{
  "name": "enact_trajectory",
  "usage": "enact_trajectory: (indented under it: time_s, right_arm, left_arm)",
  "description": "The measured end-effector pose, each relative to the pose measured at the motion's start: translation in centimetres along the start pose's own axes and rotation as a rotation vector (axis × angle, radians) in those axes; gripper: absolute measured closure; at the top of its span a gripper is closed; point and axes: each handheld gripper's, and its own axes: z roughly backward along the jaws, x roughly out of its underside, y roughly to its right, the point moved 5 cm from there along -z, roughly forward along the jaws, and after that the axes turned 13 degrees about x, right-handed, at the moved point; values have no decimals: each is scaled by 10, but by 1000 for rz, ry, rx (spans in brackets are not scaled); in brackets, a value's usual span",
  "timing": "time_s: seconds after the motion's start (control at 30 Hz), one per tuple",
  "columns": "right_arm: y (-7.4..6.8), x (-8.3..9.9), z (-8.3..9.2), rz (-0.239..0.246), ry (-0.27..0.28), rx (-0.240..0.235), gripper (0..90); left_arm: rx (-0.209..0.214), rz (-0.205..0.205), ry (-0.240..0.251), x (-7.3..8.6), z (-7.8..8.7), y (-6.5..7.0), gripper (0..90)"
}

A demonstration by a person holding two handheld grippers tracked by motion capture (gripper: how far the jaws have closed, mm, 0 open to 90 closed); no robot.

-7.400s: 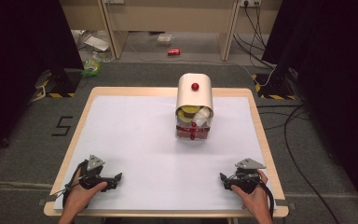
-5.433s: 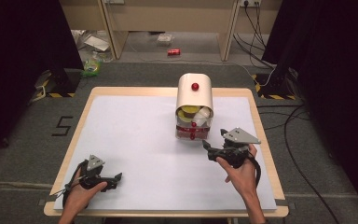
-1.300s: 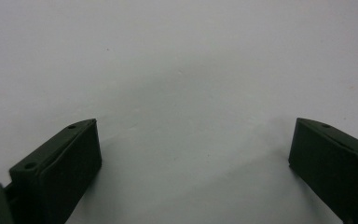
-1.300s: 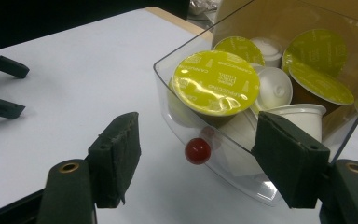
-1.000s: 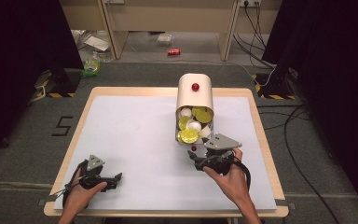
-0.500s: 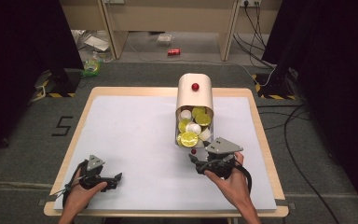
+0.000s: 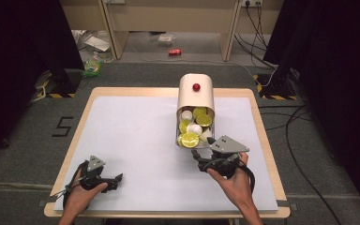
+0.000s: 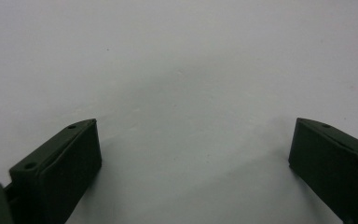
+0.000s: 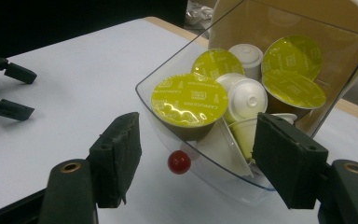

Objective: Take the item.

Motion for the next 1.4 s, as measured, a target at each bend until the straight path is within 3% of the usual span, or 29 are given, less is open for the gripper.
enact_trajectory:
  time_s: [0.63,1.4]
  right_arm:
    - [-3,-18,-10,-17,14,27,298]
    - [-17,-25,-46,-7,-54,39,276]
  left_arm:
    - [1,1,0,0,0,0,15]
    - [1,1,0,0,0,0,15]
